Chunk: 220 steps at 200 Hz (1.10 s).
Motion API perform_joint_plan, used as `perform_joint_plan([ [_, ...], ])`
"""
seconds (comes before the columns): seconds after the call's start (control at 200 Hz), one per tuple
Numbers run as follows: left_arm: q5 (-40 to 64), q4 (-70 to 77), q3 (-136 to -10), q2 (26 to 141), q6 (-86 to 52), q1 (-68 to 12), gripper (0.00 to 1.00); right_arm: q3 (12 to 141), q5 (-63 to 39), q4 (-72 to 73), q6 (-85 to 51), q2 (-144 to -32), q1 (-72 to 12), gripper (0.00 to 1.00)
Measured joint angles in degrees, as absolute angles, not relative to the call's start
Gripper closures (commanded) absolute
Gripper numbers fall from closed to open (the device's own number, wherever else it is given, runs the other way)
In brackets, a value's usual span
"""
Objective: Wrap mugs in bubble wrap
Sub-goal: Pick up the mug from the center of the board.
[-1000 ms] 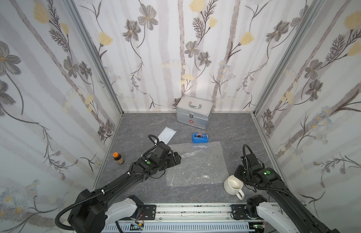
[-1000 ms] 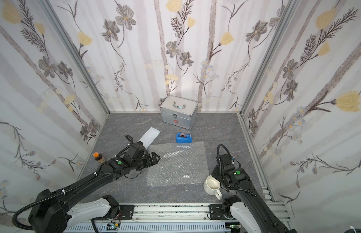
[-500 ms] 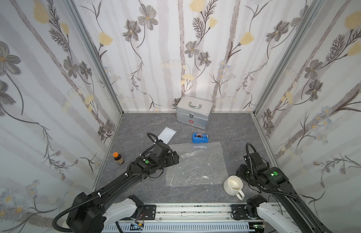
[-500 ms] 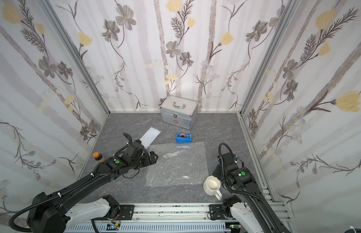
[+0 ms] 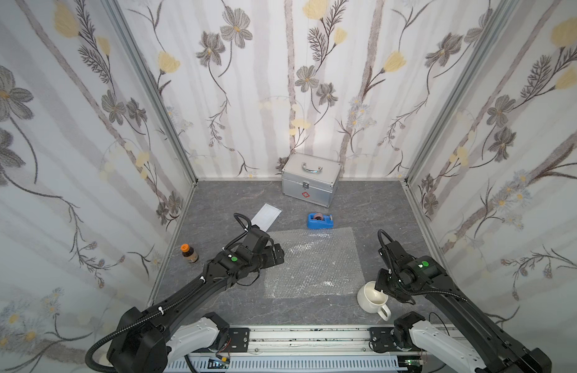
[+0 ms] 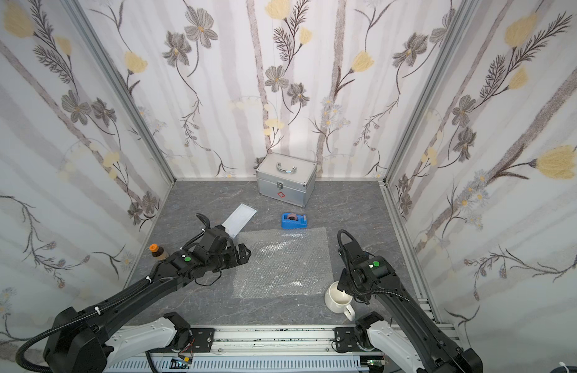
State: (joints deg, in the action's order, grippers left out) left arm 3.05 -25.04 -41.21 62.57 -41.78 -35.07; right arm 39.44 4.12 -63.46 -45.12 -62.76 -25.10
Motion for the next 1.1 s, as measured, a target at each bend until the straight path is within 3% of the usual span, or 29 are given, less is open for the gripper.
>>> perform_joint_plan([
  [0.095,3.1,-25.0,-40.9,61.8,-41.8,-34.4,0.00,38.3,4.0,-61.7,-44.2,-64.9,-25.5,0.62],
  [0.21,3.2,-25.1,-40.4,61.0,-41.8,-33.7,0.00,37.9,4.2,-60.9,-43.1,-66.5,-25.9,0.85],
  [0.325,3.3,-25.1,-40.4,60.5,-41.8,-33.1,0.00,39.4,4.7,-61.0,-42.8,-67.0,-26.0,1.00],
  [0.754,3.7,-25.3,-41.1,61.2,-41.3,-30.1,0.00,63.2,6.2,-72.1,-40.4,-68.4,-27.1,1.00],
  [1.099,5.8,-25.7,-40.3,60.5,-42.5,-25.6,0.00,82.2,1.7,-63.0,-42.5,-94.6,-33.3,1.00],
])
